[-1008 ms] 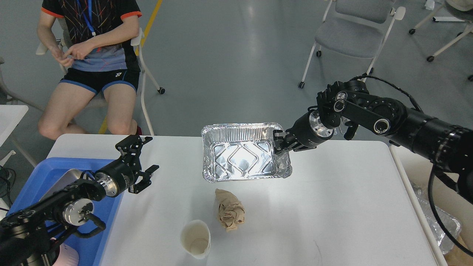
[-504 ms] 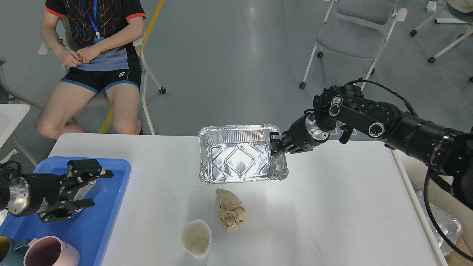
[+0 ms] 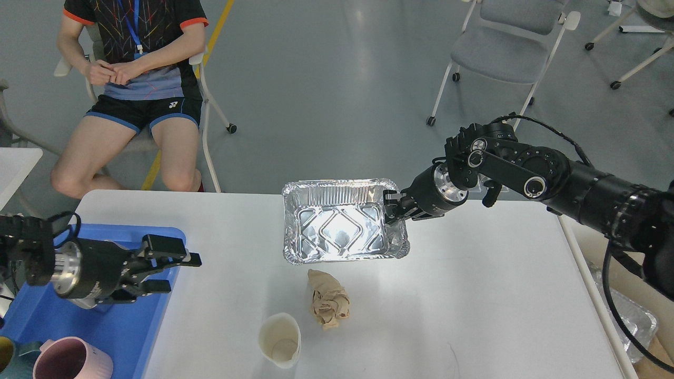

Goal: Tidy desktop
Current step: 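Reach the left gripper to the white paper cup, then grasp the white paper cup with the left gripper and lift it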

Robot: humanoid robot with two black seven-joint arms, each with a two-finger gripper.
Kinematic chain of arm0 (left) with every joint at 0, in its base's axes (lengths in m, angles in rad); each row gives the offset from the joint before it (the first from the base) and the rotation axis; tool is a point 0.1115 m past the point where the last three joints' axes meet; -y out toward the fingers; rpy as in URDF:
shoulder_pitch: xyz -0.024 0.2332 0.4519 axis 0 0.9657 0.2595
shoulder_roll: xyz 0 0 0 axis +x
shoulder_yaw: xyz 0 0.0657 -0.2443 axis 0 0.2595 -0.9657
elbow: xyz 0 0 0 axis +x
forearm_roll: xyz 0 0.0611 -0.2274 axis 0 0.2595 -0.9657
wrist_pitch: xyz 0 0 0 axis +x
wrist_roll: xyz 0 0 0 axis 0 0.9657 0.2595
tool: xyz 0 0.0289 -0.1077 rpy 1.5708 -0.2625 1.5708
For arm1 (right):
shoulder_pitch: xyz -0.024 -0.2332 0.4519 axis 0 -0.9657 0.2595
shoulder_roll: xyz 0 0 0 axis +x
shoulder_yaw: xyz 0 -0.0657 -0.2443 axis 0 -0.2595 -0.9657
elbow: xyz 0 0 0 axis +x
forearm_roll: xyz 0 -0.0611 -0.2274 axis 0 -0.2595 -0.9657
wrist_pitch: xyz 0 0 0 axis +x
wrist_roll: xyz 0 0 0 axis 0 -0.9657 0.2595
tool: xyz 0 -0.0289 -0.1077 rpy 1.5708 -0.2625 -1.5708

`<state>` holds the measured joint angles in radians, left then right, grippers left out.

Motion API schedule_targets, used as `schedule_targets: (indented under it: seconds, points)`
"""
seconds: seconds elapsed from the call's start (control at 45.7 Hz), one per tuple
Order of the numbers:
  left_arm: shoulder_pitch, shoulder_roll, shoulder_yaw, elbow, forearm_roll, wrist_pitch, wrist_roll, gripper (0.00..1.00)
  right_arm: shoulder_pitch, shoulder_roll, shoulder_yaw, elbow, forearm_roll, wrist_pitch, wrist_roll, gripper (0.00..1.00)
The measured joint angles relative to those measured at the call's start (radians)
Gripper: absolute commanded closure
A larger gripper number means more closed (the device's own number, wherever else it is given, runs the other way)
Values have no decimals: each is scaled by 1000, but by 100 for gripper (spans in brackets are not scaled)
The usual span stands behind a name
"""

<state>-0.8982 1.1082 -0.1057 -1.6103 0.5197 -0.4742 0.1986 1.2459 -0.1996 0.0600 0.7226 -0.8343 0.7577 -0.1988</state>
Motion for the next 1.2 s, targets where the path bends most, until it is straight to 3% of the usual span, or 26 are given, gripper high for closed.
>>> schedule_targets:
  seconds: [0.241, 0.394, 0.832, 1.205]
  points:
    - [-5, -242, 106, 5, 116, 102, 6, 16, 0, -6, 0, 4, 1, -4, -2, 100]
    - [-6, -276, 138, 7, 126, 113, 8, 16, 0, -9, 0, 4, 0, -4, -2, 100]
    - [42, -321, 200, 37, 201, 181, 0, 31, 3, -9, 0, 4, 0, -11, -2, 100]
    - [98, -352, 191, 56, 215, 256, -5, 92, 3, -11, 0, 5, 0, -13, -2, 100]
